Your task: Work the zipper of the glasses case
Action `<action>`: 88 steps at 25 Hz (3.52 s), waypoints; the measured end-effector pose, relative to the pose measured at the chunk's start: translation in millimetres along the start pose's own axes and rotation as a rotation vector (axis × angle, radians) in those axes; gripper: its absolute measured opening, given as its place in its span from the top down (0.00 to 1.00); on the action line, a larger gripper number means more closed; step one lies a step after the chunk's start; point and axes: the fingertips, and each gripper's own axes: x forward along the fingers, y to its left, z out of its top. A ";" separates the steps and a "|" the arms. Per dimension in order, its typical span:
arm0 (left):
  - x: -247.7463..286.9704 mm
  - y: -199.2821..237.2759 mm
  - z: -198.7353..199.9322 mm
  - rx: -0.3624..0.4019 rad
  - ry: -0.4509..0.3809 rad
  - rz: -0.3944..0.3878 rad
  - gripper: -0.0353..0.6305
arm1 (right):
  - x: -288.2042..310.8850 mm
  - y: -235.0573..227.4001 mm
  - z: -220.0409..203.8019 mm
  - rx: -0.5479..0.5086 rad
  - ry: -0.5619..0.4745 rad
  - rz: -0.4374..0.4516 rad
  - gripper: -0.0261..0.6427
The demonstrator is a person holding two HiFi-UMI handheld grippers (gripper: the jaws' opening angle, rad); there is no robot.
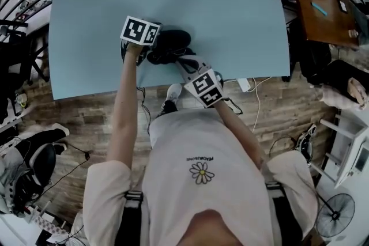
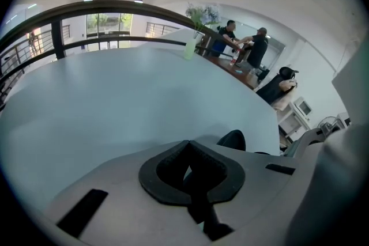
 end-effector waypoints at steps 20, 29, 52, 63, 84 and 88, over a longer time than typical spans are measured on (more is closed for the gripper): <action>-48.3 -58.0 -13.0 0.067 -0.145 0.008 0.93 | 8.7 -4.4 -18.2 0.015 0.023 -0.032 0.95; -54.4 -96.0 -48.5 0.082 -0.120 -0.021 0.93 | 10.0 1.4 -27.7 0.021 0.036 -0.012 0.95; -47.2 -114.0 -76.6 0.065 -0.037 -0.032 0.93 | 9.7 -48.6 -14.9 -0.251 0.177 0.127 0.95; -53.0 -104.6 -81.9 0.039 -0.014 0.029 0.93 | -3.7 -17.1 -25.0 -0.246 0.200 0.185 0.95; -81.9 -33.7 -74.0 0.195 -0.112 0.216 0.93 | 62.8 96.6 12.5 -0.415 0.156 0.236 0.95; -79.5 -42.4 -72.8 0.265 -0.105 0.166 0.93 | 63.4 88.6 12.5 -0.446 0.167 0.222 0.95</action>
